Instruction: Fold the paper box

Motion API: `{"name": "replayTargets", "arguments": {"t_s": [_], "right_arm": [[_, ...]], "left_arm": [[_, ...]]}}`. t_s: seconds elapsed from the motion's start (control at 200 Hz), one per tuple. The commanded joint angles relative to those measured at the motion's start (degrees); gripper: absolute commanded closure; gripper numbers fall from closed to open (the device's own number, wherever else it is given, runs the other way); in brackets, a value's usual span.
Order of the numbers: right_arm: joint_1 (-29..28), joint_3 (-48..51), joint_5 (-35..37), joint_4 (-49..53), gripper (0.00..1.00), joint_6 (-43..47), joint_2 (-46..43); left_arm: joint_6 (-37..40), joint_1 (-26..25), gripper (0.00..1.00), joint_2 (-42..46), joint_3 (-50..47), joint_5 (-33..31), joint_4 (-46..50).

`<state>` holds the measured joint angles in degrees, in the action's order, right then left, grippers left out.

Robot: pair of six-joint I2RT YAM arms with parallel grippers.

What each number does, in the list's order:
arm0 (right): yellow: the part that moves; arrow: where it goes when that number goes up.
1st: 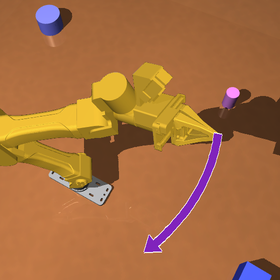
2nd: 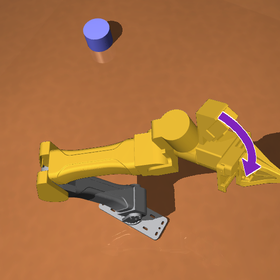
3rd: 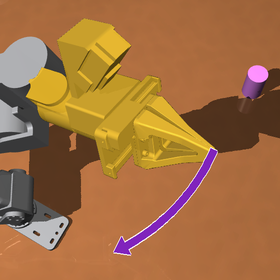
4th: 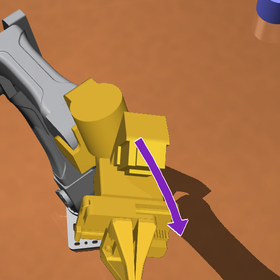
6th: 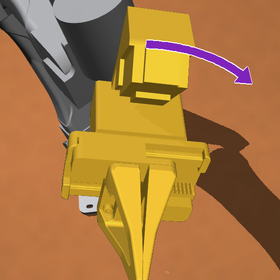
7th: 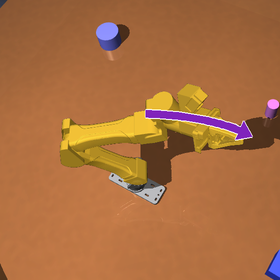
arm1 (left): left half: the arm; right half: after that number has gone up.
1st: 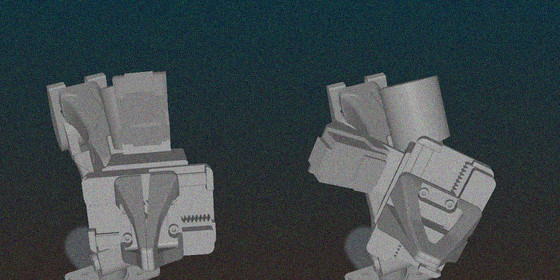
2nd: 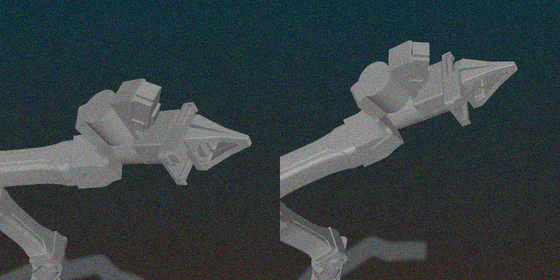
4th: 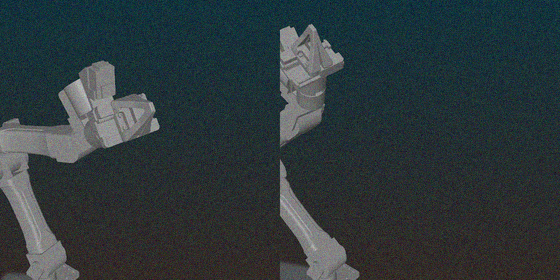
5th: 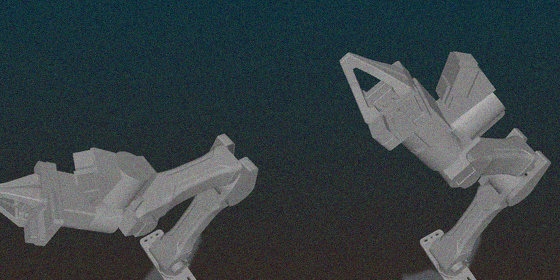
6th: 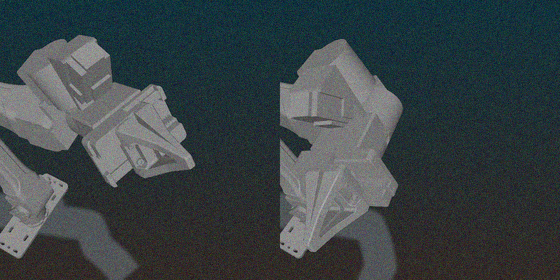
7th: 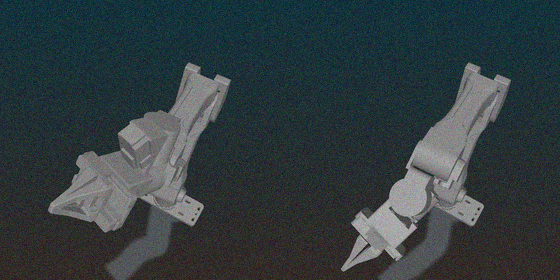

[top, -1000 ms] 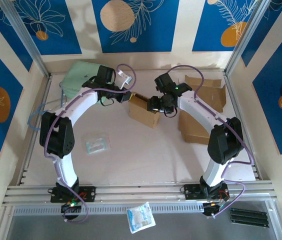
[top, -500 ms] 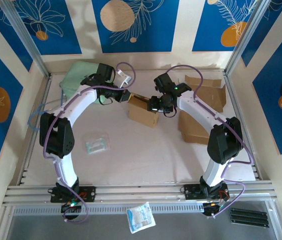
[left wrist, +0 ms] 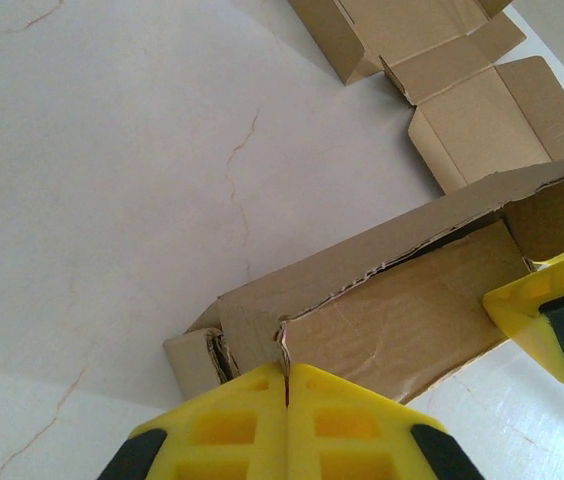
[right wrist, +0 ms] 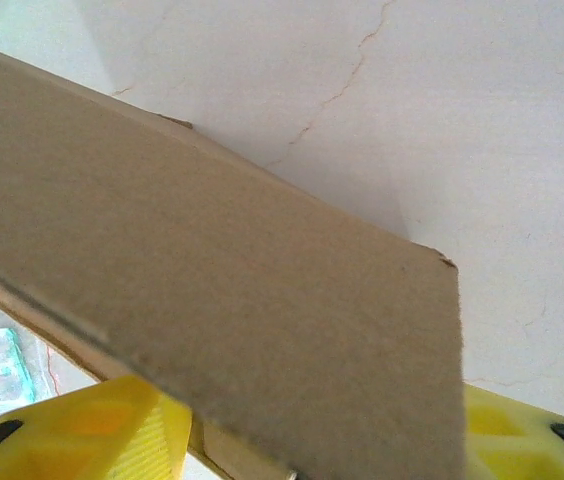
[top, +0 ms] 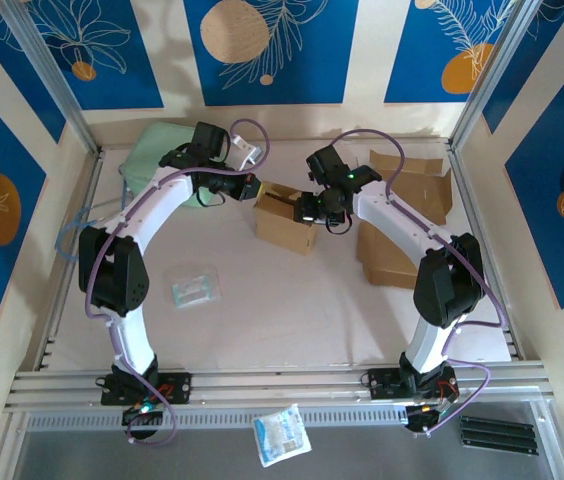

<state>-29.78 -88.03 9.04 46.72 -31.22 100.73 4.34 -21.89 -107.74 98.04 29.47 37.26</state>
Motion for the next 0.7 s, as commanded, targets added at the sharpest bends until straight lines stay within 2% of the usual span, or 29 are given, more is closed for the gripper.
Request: {"name": "replayTargets", "arguments": {"t_s": [0.0, 0.165, 0.275, 0.495, 0.695], "right_arm": [[-0.5, 0.8, 2.7, 3.1, 0.5, 1.2, 3.2], [-0.5, 0.7, 2.7, 3.1, 0.5, 1.1, 3.1], [-0.7, 0.7, 2.7, 3.2, 0.5, 1.1, 3.2], [-0.7, 0.2, 3.0, 3.4, 0.5, 1.2, 3.3], [-0.8, 0.0, 3.2, 3.4, 0.5, 1.2, 3.5]], "left_arm": [[1.1, -0.9, 1.0, -0.1, 2.2, 1.5, 2.1], [4.4, -0.9, 1.0, -1.5, 3.0, -5.7, 6.3], [5.3, -0.9, 1.0, -1.9, 3.0, -8.0, 6.9], [3.7, -0.9, 1.0, -1.7, 2.0, -1.2, 4.1], [1.9, -0.9, 1.0, -1.8, 1.4, 1.6, 2.8]]}}
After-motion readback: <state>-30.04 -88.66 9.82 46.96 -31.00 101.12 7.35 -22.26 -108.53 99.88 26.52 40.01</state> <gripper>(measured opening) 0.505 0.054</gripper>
